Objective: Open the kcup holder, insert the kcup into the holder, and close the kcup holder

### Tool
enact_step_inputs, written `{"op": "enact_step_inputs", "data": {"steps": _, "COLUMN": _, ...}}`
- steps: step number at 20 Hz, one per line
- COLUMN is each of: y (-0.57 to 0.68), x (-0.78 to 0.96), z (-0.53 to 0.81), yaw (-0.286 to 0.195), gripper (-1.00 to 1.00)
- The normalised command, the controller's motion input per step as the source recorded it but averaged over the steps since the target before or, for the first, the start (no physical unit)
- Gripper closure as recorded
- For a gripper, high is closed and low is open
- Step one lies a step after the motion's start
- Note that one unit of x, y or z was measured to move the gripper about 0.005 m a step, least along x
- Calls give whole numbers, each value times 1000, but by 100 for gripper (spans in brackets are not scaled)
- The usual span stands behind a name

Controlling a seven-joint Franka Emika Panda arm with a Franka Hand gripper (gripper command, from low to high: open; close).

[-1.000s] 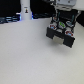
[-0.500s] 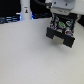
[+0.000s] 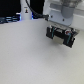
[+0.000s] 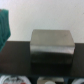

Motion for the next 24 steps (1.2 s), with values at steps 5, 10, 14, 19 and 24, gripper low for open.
{"op": "enact_step_inputs", "data": {"steps": 5, "y": 227, "x": -83, "z": -252, "yaw": 179, "gripper": -100}}
{"op": "enact_step_inputs", "data": {"steps": 10, "y": 238, "x": -150, "z": -179, "yaw": 212, "gripper": -100}}
{"op": "enact_step_inputs", "data": {"steps": 14, "y": 313, "x": -320, "z": -34, "yaw": 175, "gripper": -100}}
{"op": "enact_step_inputs", "data": {"steps": 19, "y": 456, "x": -362, "z": 6, "yaw": 124, "gripper": -100}}
{"op": "enact_step_inputs", "data": {"steps": 24, "y": 601, "x": -376, "z": 8, "yaw": 83, "gripper": -100}}
